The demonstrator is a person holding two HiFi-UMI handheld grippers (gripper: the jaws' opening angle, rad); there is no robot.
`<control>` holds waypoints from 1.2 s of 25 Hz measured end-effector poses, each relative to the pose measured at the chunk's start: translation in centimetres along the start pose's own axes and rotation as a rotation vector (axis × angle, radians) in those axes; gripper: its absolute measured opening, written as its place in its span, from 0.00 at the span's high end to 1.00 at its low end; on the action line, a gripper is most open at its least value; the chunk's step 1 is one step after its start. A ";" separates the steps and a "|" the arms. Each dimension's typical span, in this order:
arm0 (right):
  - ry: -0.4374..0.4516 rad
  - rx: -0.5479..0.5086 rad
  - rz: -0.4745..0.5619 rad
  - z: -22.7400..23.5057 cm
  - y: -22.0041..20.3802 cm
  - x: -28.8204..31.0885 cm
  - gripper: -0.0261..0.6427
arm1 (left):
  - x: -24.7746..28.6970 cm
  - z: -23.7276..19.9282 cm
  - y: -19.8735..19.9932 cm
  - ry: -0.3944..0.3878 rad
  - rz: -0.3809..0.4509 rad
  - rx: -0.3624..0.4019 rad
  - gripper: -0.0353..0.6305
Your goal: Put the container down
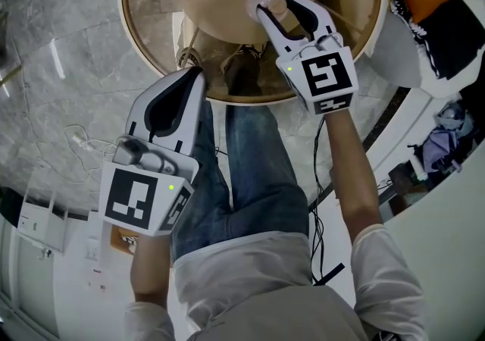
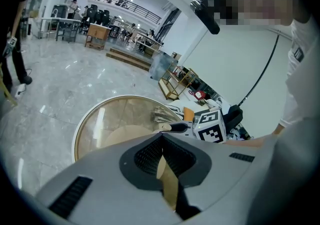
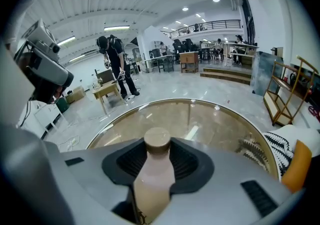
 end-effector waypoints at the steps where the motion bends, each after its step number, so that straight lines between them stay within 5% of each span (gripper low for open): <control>1: -0.002 0.002 -0.002 0.1 -0.1 0.1 0.74 | 0.0 0.1 0.0 0.001 0.000 0.000 0.92; 19: -0.036 0.002 -0.036 -0.1 -1.4 0.9 0.74 | -0.5 0.0 -0.6 0.014 -0.004 0.034 0.92; 30: -0.038 -0.013 -0.046 -0.5 -1.4 1.3 0.73 | -0.7 -0.5 -1.0 -0.008 -0.004 -0.040 0.92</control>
Point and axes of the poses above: the fingertips, and each gripper's own axes: x forward along the fingers, z to its right, y out of its top, the point moved 4 cm from there along -x, backward along the fingers, and after that the axes turned 8 degrees about y, right-handed, at the moved point
